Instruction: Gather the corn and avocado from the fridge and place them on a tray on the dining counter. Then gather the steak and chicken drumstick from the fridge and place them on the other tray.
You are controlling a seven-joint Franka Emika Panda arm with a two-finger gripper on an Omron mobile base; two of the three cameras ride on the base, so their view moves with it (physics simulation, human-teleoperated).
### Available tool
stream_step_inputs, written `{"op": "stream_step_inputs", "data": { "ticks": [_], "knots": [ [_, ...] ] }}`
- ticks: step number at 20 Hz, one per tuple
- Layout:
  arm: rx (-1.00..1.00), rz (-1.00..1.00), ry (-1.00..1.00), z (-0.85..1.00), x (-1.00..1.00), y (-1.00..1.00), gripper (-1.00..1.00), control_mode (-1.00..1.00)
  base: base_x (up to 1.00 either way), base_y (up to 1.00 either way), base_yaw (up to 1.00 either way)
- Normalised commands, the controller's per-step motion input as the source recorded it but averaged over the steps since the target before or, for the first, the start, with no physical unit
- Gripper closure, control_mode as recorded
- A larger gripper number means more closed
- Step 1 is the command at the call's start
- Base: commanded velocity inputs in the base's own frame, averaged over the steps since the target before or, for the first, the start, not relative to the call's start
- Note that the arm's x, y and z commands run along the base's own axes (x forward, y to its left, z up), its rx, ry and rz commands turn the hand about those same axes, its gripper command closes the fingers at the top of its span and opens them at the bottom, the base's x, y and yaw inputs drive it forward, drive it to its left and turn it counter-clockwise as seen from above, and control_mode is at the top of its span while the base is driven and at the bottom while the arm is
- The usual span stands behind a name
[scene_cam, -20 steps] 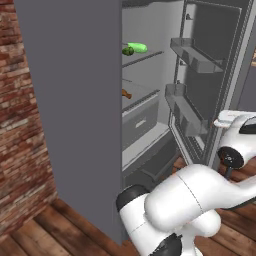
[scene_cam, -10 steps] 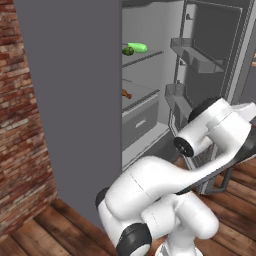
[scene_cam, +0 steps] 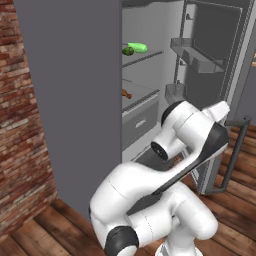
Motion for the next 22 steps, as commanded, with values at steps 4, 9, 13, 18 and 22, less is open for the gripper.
{"op": "stream_step_inputs", "data": {
  "ticks": [4, 9, 13, 18, 22],
  "knots": [
    [0.0, 0.02, 0.27, 0.0, 0.49, -0.08, -1.0, -1.0, 0.0, 0.0, 0.0],
    [0.01, 0.01, 0.3, 0.0, 0.45, -0.22, -1.0, -1.0, 0.0, 0.0, 0.0],
    [0.03, 0.0, 0.22, 0.0, 0.28, -0.55, -1.0, -1.0, 0.0, 0.0, 0.0],
    [0.02, 0.0, 0.2, 0.0, 0.45, -0.52, -1.0, -1.0, 0.0, 0.0, 0.0],
    [0.04, 0.0, 0.16, 0.0, 0.51, -0.6, -1.0, -1.0, 0.0, 0.0, 0.0]
  ]
}}
